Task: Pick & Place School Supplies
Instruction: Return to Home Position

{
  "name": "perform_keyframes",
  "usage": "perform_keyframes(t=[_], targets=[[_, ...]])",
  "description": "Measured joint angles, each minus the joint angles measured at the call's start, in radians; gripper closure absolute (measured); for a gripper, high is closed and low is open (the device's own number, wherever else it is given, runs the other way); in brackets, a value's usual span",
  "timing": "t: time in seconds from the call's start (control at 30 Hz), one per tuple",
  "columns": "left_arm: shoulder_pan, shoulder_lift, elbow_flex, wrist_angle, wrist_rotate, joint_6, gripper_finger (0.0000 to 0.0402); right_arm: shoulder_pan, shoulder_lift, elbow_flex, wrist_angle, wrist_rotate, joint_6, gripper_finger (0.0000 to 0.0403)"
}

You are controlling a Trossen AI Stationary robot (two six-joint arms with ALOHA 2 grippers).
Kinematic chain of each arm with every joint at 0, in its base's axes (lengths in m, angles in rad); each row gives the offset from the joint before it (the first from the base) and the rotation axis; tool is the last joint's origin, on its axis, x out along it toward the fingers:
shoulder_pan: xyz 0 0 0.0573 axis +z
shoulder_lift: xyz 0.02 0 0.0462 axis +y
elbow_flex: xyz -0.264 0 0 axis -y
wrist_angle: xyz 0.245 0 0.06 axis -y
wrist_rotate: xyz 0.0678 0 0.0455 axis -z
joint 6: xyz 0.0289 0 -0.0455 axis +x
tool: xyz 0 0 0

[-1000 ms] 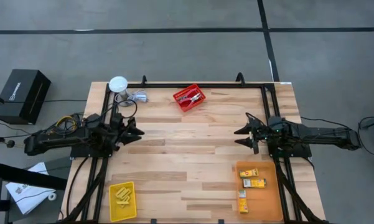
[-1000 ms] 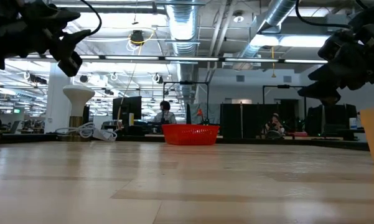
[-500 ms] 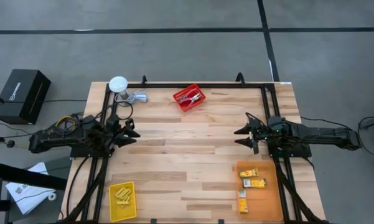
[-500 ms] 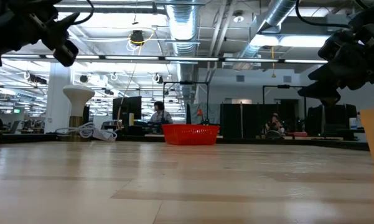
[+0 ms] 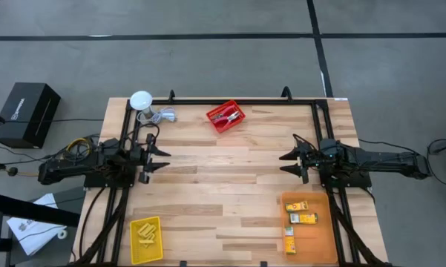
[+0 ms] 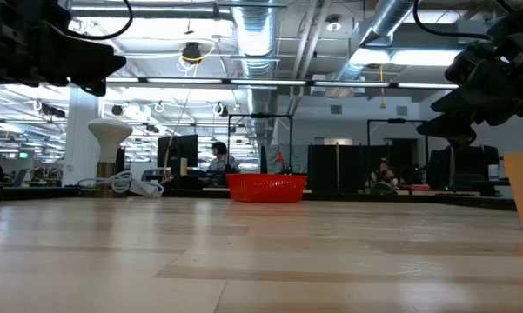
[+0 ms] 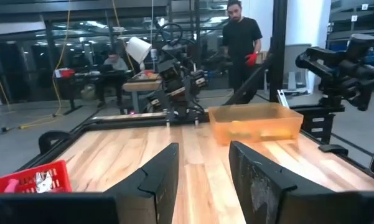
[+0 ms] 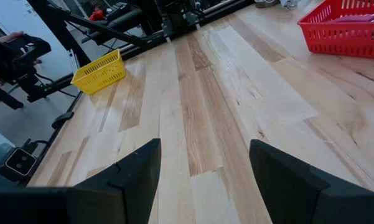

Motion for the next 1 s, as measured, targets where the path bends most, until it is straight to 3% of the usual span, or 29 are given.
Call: perform_keyframes(t=[0.47, 0.67, 1.0], targets=[[-0.164, 0.0, 0.0, 0.006, -0.004, 0.0, 0.0266, 0.0, 0.0, 0.0, 0.0, 0.0, 0.0, 0.0168], [-0.178, 0.0, 0.0, 0.013, -0.003, 0.0, 0.0266, 0.0, 0.0, 0.0, 0.0, 0.0, 0.0, 0.0168], [-0.178, 0.012, 0.0, 0.24, -0.003, 0.0, 0.0266, 0.0, 0.0, 0.0, 0.0, 0.0, 0.0, 0.0168]])
